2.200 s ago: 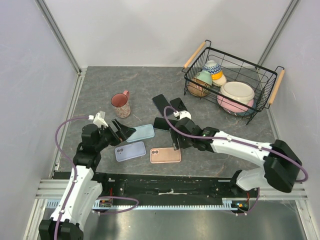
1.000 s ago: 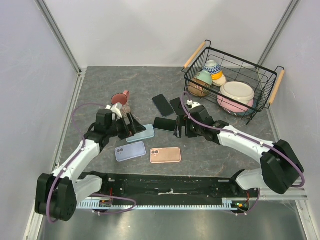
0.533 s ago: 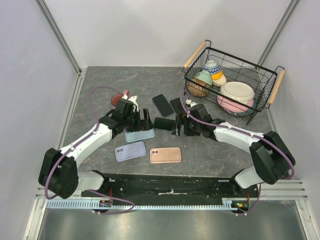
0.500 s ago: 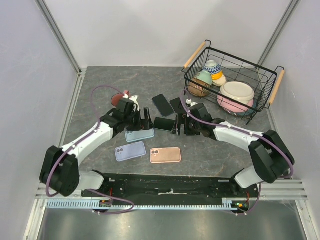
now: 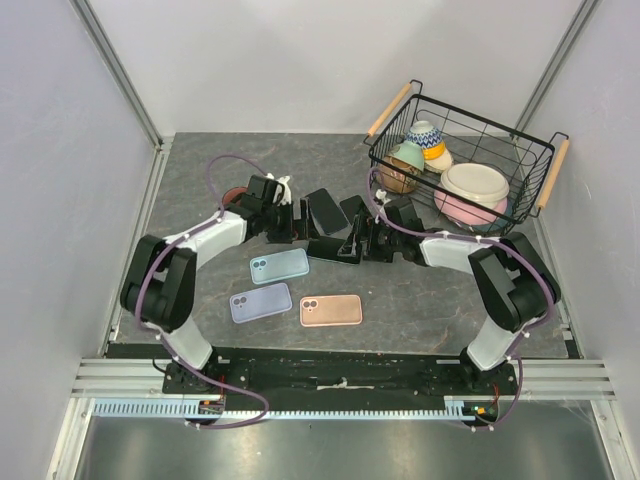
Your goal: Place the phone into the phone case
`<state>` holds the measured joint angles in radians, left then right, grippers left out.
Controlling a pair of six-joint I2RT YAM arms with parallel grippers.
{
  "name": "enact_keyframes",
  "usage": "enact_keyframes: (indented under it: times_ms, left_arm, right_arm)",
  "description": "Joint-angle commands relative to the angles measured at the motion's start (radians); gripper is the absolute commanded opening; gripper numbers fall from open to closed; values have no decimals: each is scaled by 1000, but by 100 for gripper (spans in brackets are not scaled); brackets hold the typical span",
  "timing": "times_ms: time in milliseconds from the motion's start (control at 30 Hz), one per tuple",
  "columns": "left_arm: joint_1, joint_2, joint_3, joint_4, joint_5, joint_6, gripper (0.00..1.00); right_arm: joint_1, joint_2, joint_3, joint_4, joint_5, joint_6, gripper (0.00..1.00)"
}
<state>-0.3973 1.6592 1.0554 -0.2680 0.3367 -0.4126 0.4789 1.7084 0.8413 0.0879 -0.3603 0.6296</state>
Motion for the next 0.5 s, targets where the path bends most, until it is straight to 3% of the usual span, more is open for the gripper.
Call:
enact_keyframes:
  times_ms: [0,233,467]
  left_arm:
    - [43,82,34,110,153,-3,98]
    - [55,174,60,124,171,3,97]
    - [57,273,103,139,278,-8,93]
  right_arm:
    - [-26,51,16,24,-9,16,93]
    - [-29,82,18,53,-32,38,84]
    - [-29,82,-5,69,-23,41,83]
